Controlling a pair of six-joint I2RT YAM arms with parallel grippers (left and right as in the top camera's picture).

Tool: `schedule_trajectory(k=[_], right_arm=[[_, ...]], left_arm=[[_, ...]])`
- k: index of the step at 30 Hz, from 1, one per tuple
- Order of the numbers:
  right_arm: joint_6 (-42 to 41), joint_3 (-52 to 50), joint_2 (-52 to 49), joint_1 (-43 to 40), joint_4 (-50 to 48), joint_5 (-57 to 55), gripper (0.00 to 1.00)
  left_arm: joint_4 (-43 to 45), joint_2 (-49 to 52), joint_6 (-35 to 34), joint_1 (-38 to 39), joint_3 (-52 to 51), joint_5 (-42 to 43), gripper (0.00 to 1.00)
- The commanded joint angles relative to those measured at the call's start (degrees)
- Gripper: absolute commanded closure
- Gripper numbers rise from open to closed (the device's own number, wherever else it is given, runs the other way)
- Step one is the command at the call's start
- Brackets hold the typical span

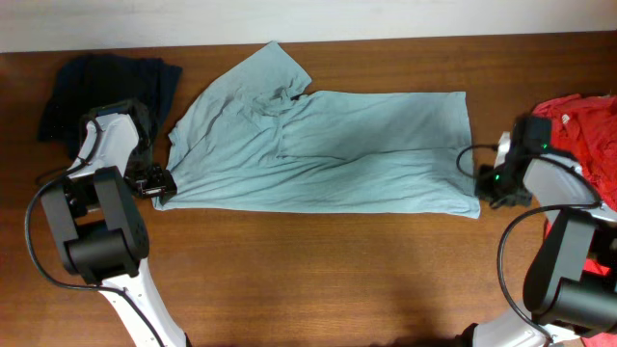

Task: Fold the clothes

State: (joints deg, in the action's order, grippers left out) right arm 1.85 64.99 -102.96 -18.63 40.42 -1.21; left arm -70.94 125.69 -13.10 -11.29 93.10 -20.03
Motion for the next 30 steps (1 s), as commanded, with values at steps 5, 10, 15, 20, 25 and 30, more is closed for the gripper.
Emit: schedule_trajectory(k=[5,10,15,20,25,30], right_arm=[[-0.20,11.34,0.39,-0.13,5.75,8.02,0.69],[-0.22,13.73,0.39,-0.13,6.43,14.97,0.39],[-0.20,13.73,0.37,-0.13,7.43,14.99,0.01],[0.02,13.73,0.37,-0.13,10.34,14.95,0.01],[1.11,13.73,0.37,-0.13,10.93,14.97,0.01],[1.11,13.73,0.37,-0.13,10.78,14.91,0.01]], left_arm=[[0.20,1.05,-0.17,-0.24,-0.59,-1.20,0.01],[0.20,1.05,-0.17,-0.24,-0.59,-1.20,0.01],[0.87,1.05,-0.17,-0.24,-0.59,-1.44,0.01],[9.66,1.05,-0.11,-0.24,-0.59,-6.12,0.01],[9.68,1.05,-0.15,-0.22,-0.59,-8.28,0.01],[9.70,1.05,-0.15,-0.22,-0.59,-8.26,0.01]])
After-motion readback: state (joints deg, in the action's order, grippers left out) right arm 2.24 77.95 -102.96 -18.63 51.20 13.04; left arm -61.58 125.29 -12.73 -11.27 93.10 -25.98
